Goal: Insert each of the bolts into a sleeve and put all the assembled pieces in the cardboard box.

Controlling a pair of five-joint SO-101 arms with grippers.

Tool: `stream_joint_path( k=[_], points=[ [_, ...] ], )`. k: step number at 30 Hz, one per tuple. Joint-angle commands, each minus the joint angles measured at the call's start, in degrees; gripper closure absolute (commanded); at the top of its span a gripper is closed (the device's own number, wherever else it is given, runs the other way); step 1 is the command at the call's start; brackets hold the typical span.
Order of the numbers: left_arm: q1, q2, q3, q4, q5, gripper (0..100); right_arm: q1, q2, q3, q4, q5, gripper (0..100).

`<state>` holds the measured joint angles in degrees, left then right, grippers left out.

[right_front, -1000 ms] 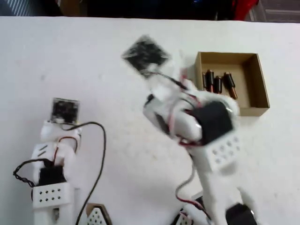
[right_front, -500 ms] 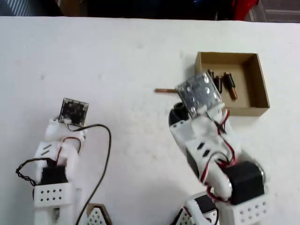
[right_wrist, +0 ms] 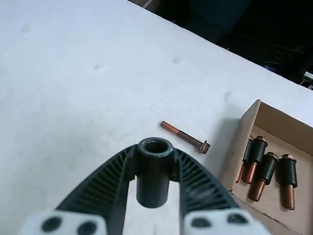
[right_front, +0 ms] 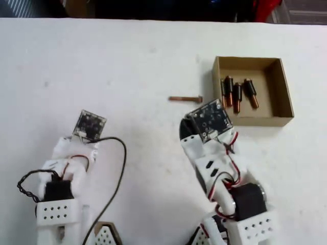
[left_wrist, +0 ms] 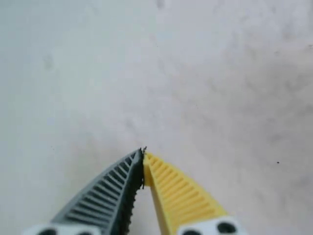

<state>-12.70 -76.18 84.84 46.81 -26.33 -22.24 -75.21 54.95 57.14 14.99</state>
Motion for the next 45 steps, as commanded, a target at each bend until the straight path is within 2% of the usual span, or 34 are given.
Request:
stream_joint_path(
  k=[1, 5, 9, 14, 20, 25, 31, 37, 42, 45],
  points=[
    [0.8, -0.6, -2.8, -3.1, -0.6, 97, 0.6, -3.7, 5.2, -6.9, -1.8, 98.1],
    [0.8, -0.6, -3.3, -2.3, -0.7, 97, 0.2, -7.5, 11.3, -12.7, -7.7, 97.8],
    [1.2, -0.4, -5.5, 2.6, -6.7, 97, 0.1, -11.2, 14.9, -14.1, -8.1, 98.1],
    [1.5, -0.3, -12.8, 11.9, -9.2, 97, -2.5, -17.7, 19.9, -14.5, -7.7, 98.1],
    [9.1, -0.2, -23.2, 26.2, -15.5, 97, -2.9, -28.0, 25.1, -14.5, -7.6, 98.2],
    [13.1, 1.7, -29.5, 31.7, -18.3, 97, -2.7, -27.6, 25.8, -14.3, -7.6, 98.2],
    [13.4, 21.8, -42.5, 32.4, -18.2, 97, -2.6, -27.6, 26.0, -12.8, -7.8, 98.2],
    [19.2, 43.9, -57.9, 32.4, -18.6, 97, -2.0, -27.2, 26.2, -12.8, -7.6, 98.2],
    [22.8, 58.6, -68.3, 32.8, -29.5, 97, 0.5, -27.6, 28.9, -12.8, -7.6, 98.2],
    [23.1, 64.5, -73.8, 32.8, -33.3, 97, 1.1, -27.6, 29.7, -13.1, -8.1, 98.1]
  ],
)
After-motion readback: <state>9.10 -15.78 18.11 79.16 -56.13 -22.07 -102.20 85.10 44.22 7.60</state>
